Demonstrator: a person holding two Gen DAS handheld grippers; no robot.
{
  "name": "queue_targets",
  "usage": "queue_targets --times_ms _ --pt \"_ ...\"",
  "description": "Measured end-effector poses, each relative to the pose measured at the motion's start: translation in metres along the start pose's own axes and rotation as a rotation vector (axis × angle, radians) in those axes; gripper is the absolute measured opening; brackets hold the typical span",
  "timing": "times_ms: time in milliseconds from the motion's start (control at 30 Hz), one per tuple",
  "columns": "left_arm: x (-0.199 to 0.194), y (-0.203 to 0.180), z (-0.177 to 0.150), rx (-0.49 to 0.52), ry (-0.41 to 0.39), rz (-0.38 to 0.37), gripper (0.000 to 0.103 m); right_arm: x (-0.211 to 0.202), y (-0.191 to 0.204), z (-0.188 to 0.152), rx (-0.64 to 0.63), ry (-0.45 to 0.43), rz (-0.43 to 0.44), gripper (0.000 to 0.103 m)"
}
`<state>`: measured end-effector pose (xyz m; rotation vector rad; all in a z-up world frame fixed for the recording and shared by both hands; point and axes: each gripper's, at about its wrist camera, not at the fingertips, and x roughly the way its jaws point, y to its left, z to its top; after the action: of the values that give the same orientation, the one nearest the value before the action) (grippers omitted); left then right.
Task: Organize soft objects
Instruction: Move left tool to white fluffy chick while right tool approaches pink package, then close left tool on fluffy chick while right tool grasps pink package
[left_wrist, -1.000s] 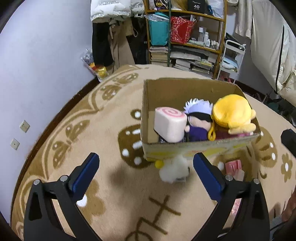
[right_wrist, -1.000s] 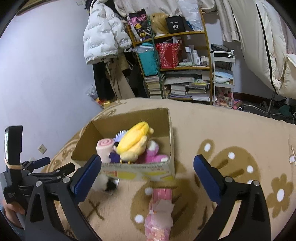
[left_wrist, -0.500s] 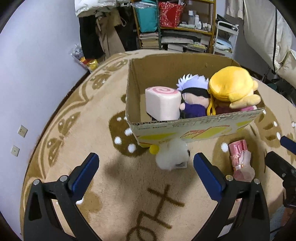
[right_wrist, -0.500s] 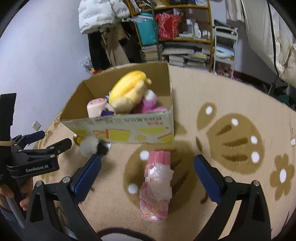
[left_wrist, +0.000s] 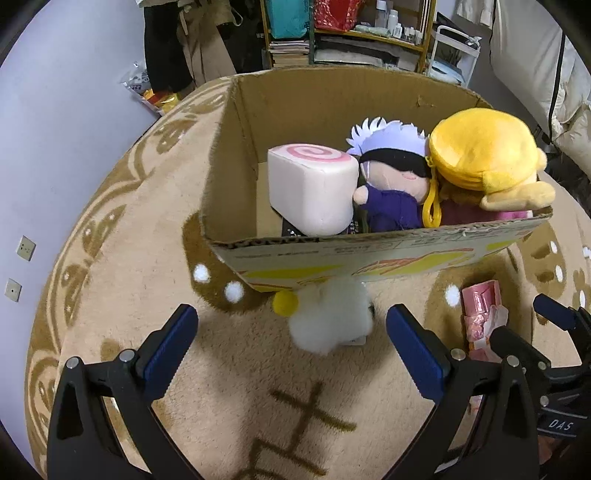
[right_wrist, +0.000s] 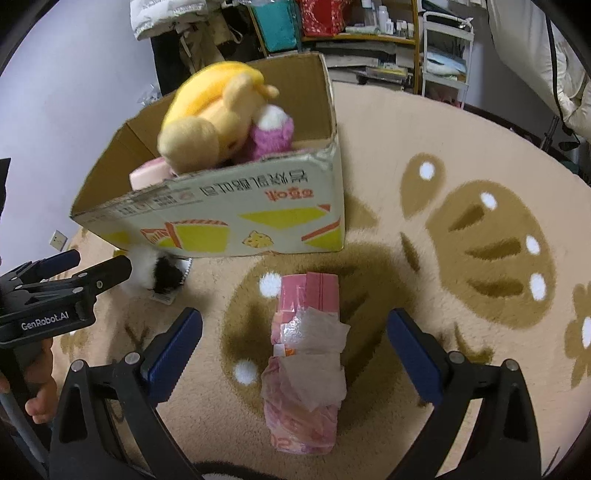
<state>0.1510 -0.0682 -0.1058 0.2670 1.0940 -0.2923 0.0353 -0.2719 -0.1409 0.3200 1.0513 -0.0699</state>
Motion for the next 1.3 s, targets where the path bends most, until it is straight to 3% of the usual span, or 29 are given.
queue_targets --times_ms 533,733,800,900,1067,1300 --pt "0.044 -0.008 0.004 -0.001 0.066 0.02 0.101 0.042 -0.003 0.003 0.029 0.096 -0.007 0.103" --pt "0.051 -0.005 0.003 -0.018 0.068 0.017 0.101 0.049 -0.002 0.007 0.031 0.097 -0.014 0.092" --pt "0.053 -0.003 0.004 -0.022 0.066 0.017 0.101 0.051 -0.002 0.007 0.023 0.098 -0.031 0.076" --pt "0.056 0.0 0.004 -0.031 0.063 0.019 0.101 0.054 -0.003 0.006 0.01 0.104 -0.067 0.063" --pt "0.058 0.003 0.004 -0.028 0.056 0.021 0.1 0.053 -0.004 0.008 0.014 0.104 -0.065 0.057" --pt "0.052 -0.008 -0.008 -0.013 0.054 0.0 0.083 0.053 -0.005 0.008 0.012 0.105 -0.066 0.057"
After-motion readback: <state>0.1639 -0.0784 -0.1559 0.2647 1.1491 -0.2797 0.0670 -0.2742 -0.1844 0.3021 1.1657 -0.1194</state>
